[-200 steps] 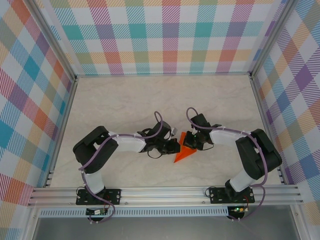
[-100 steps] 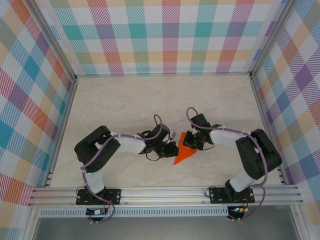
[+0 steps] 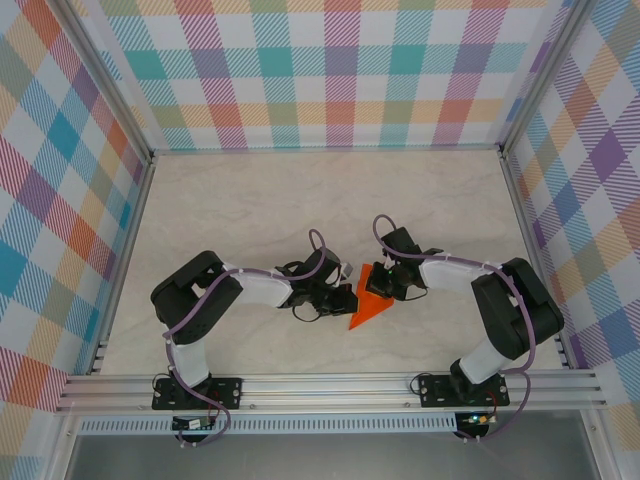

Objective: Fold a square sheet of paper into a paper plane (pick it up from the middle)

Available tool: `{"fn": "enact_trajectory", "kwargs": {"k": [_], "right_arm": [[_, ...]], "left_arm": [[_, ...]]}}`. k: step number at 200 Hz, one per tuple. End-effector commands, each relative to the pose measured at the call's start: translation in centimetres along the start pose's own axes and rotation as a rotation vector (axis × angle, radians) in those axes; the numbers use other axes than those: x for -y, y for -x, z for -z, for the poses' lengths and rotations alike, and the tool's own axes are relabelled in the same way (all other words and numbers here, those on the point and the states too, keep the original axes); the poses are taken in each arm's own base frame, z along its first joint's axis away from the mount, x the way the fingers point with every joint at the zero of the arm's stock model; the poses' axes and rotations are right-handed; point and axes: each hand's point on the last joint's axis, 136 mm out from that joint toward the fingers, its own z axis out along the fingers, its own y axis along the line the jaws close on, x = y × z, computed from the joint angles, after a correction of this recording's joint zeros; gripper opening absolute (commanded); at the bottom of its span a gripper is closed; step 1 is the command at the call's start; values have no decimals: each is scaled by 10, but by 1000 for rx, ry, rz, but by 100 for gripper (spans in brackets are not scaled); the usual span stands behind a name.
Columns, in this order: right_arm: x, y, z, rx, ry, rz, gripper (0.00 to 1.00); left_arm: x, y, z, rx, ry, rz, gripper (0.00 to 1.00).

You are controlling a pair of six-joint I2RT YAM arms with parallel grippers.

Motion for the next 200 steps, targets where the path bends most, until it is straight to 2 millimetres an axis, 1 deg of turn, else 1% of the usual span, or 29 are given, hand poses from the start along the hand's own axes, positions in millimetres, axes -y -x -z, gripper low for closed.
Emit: {"fn": "enact_trajectory", "kwargs": {"k": [1,18,54,78,97,110,121,156,169,181,192,200], "right_arm": [[31,-12,-9,-28,-103,-40,7],[30,-12,-9,-27,-101,-41,7],[31,-12,-9,-26,-106,-43,7],[31,-12,-8,-25,-105,-42,7],[30,-11,-7,-22,-101,-41,7],[30,-12,-7,-24,-103,-41,7],[30,-12,-7,-25,-106,-41,7],[34,-14,-8,-29,-115,-44,7],[34,-14,-8,-29,-115,-46,7],[34,-14,-9,-29,-116,-47,7],[35,-14,-9,-29,-116,-49,7],[35,-14,-9,-31,-115,-50,7]], "left_arm": [[20,3,4,15,-48,-45,6],[19,1,2,9,-48,-46,7],[11,-2,-2,1,-23,-36,7],[1,-5,-3,-9,22,-37,6],[-10,-9,-4,-23,77,-41,4],[-14,-8,-1,-22,104,-54,4],[-9,-5,3,-11,105,-71,3],[32,10,20,61,-4,-119,6],[41,13,21,71,-46,-116,7],[46,12,18,65,-76,-107,7],[44,10,13,50,-85,-94,7],[40,8,8,38,-81,-81,7]]}}
